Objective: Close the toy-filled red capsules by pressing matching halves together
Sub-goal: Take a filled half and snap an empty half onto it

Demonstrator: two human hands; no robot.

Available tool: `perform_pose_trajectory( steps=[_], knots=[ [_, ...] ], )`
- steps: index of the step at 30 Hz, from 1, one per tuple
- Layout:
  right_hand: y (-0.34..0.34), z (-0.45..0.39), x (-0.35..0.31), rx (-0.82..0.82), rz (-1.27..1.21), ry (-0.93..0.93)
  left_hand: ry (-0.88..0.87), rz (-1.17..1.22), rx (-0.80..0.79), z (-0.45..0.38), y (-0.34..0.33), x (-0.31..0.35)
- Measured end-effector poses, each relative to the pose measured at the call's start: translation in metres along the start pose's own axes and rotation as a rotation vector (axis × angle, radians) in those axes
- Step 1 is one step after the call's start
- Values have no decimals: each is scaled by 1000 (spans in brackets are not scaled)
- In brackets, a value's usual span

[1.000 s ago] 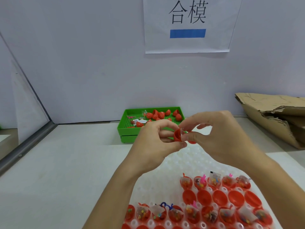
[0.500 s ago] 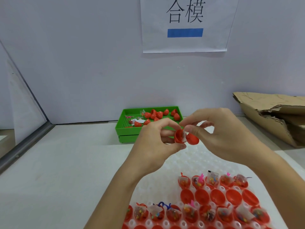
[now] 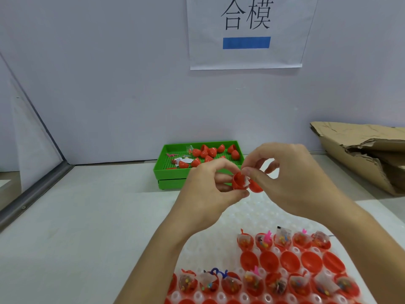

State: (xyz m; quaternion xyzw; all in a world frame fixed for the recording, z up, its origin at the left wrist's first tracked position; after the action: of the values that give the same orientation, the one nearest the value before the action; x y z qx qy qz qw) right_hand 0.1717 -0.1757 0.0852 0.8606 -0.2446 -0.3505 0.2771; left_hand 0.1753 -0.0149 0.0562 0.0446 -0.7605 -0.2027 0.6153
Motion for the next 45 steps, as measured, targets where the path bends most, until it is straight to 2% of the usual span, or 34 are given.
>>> perform_pose_trajectory(
  steps=[7, 13, 23, 27, 33, 45],
  knots=[
    [-4, -1, -2, -30, -19, -1, 12, -1, -5, 0, 0, -1],
    [5, 1, 2, -92, -129, -46, 27, 44, -6, 1, 2, 0],
    [2, 0, 7, -46, -137, -128, 26, 24, -16, 1, -1, 1],
    [4, 0, 7, -50, -165, -95, 4, 52, -32, 1, 0, 1],
    [15, 2, 9, -236, -108, -34, 29, 51, -30, 0, 0, 0],
    [12, 1, 4, -164, -36, 34, -1, 6, -103, 3, -6, 2]
  ],
)
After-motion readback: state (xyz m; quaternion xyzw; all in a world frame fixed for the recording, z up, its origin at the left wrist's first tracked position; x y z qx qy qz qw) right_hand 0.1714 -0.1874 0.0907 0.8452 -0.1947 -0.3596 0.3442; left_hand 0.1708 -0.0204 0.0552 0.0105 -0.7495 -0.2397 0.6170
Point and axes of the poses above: each hand's wrist, its own z-axis away from the middle knuckle, its own y-axis out of the back of the hand, x = y × z, the point moved 3 cm from there along -z, towards the middle knuckle, and after that the axes turned 4 degrees about y, right-handed, at the moved point
